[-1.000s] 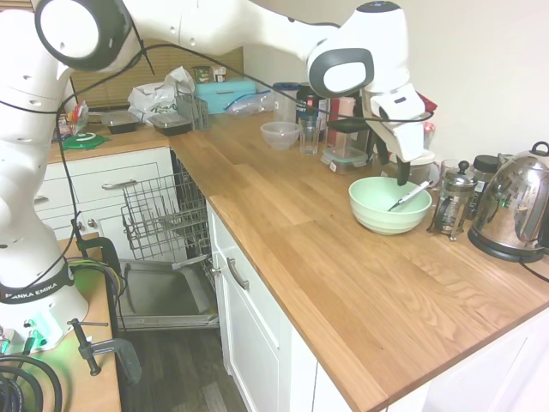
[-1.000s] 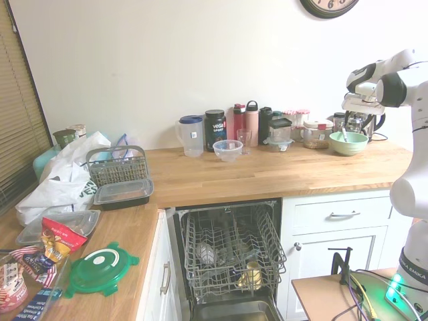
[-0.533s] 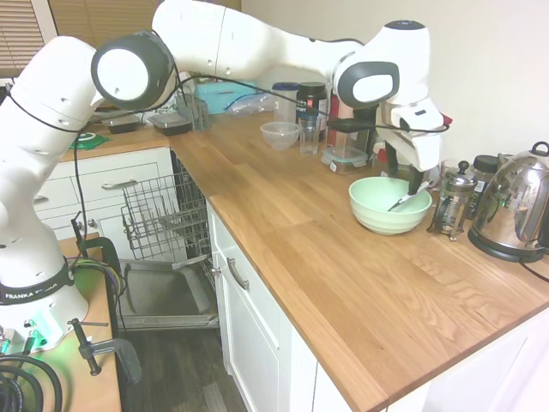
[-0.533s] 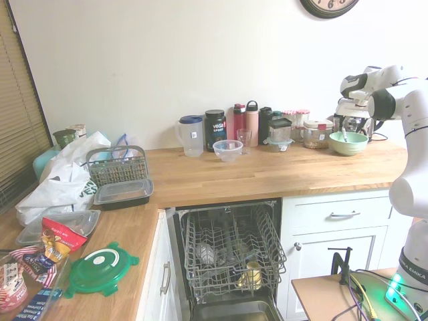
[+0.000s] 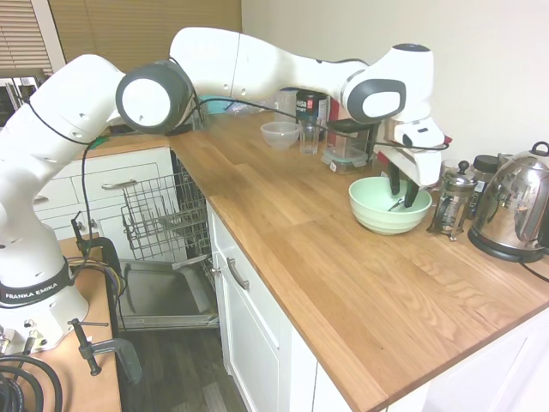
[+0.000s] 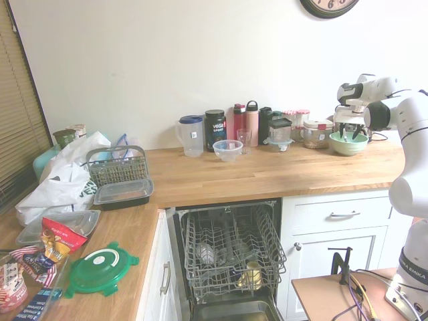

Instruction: Put the fork in the dishwasher

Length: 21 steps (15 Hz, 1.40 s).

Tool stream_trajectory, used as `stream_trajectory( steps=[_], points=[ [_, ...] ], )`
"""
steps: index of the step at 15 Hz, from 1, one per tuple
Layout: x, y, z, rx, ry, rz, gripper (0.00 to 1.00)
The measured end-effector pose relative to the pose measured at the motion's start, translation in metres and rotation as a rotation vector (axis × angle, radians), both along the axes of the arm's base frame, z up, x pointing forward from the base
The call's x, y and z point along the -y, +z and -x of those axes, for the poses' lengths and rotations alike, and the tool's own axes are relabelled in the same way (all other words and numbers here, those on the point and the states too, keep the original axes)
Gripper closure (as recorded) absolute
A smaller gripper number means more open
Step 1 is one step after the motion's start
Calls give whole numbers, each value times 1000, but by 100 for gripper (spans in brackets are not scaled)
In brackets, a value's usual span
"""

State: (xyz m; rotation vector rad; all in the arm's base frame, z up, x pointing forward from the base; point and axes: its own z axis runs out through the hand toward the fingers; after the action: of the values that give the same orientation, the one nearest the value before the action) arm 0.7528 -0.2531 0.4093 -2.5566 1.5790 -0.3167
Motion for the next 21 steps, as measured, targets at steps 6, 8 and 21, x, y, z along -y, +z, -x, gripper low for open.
stream_trajectory(
  steps=[6, 8, 21],
  points=[
    [-3, -10, -10, -22, -3, 15, 100],
    [-4, -11, -13, -18, -3, 17, 100],
    [5, 96, 14, 92, 16, -6, 100]
  ],
)
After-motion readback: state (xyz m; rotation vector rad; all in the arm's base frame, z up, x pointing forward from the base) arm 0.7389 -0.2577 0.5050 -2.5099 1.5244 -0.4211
